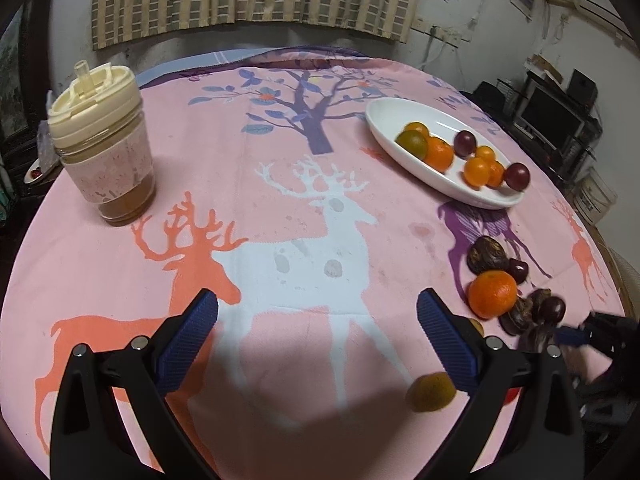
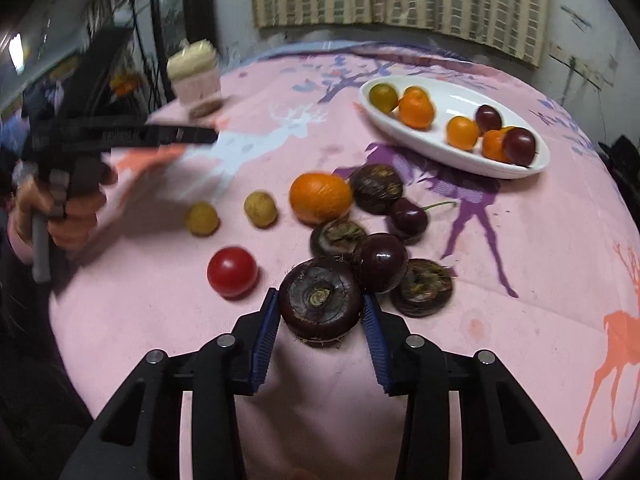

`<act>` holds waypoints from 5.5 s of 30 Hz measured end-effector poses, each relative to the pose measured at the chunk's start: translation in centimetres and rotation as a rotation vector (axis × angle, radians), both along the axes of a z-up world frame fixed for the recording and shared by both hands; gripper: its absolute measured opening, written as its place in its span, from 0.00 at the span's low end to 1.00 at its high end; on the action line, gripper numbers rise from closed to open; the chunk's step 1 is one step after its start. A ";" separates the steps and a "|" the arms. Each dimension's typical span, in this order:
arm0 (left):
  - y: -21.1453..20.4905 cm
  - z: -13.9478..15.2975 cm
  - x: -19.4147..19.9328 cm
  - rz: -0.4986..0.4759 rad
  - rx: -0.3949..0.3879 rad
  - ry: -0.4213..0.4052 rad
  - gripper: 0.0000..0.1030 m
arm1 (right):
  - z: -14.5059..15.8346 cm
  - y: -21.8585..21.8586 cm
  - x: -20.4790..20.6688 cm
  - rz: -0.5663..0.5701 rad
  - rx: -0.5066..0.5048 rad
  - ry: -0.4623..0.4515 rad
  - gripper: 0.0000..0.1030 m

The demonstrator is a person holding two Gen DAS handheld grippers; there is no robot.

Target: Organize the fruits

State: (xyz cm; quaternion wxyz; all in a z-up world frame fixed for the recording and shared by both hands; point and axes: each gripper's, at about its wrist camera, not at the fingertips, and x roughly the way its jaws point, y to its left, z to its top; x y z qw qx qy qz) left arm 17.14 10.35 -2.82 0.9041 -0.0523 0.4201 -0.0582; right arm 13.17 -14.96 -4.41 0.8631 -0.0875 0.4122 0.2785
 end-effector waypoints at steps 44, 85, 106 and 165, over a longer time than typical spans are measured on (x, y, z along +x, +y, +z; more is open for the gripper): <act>-6.0 -2.5 -2.8 -0.410 0.061 0.078 0.46 | -0.5 -8.6 3.8 -0.317 0.084 0.061 0.40; -10.0 5.5 9.9 -0.187 0.075 -0.134 0.92 | 3.2 -10.0 13.8 -0.307 0.360 -0.054 0.69; -6.2 0.4 -3.1 -0.259 0.008 -0.077 0.92 | -0.8 -3.8 0.6 -0.190 -0.019 0.036 0.62; -16.0 7.5 16.3 -0.176 0.196 -0.183 0.92 | 6.1 -7.2 18.5 -0.391 0.188 -0.239 0.57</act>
